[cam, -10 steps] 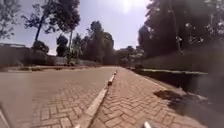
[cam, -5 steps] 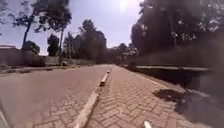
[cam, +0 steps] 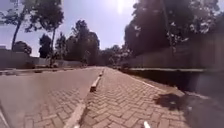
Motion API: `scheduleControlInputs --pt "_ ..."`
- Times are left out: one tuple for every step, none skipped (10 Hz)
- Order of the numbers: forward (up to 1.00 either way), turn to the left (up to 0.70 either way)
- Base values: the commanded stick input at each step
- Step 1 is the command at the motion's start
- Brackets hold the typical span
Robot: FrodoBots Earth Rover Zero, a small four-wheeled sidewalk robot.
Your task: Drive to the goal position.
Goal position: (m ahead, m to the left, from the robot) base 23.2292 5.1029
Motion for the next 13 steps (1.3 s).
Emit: scheduleControlInputs --pt "0.85 -0.34" --pt "0.85 -0.34" --pt "0.85 -0.34" --pt "0.85 -0.34" --pt "0.85 0.0" --pt "0.85 0.0" --pt "0.85 0.0" --pt "0.85 0.0" --pt "0.85 0.0" --pt "0.85 0.0" --pt "0.81 0.0" --pt "0.74 0.0" --pt "0.7 0.07"
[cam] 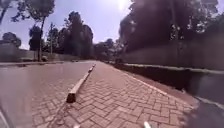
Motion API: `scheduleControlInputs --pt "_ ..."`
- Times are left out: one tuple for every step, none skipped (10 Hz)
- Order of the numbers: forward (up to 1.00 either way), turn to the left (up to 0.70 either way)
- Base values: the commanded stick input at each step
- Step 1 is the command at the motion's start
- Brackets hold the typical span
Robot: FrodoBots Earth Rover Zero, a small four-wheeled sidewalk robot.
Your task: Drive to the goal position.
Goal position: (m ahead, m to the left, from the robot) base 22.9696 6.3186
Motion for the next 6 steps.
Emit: scheduleControlInputs --pt "0.7 0.23" --pt "0.7 0.0" --pt "0.7 0.0" --pt "0.7 0.0" --pt "0.7 0.0" --pt "0.7 0.0"
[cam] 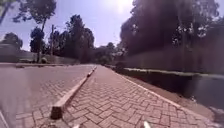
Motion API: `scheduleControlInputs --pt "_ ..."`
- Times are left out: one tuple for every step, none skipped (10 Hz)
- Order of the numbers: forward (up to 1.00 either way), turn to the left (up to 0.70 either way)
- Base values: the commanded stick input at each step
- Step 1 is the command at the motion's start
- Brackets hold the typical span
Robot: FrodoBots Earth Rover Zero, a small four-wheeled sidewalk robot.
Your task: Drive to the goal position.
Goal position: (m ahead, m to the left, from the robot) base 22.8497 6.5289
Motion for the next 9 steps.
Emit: scheduleControlInputs --pt "0.0 0.0" --pt "0.0 0.0" --pt "0.0 0.0" --pt "0.0 0.0" --pt "0.0 0.0" --pt "0.0 0.0" --pt "0.0 0.0" --pt "0.0 0.0" --pt "0.7 0.0"
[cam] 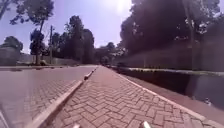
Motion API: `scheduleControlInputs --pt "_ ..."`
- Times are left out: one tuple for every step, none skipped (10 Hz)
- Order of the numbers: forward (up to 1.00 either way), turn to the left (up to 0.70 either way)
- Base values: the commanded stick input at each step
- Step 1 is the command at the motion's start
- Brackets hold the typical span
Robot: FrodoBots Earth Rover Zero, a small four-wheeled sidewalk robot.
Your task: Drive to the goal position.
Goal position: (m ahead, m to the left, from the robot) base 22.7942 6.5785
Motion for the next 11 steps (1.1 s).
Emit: scheduleControlInputs --pt "0.7 0.0" --pt "0.7 0.0" --pt "0.7 0.0" --pt "0.7 0.0" --pt "0.7 0.14" --pt "0.7 0.3" --pt "0.7 0.35" --pt "0.7 0.35" --pt "0.7 0.35" --pt "0.7 0.35" --pt "0.7 0.35"
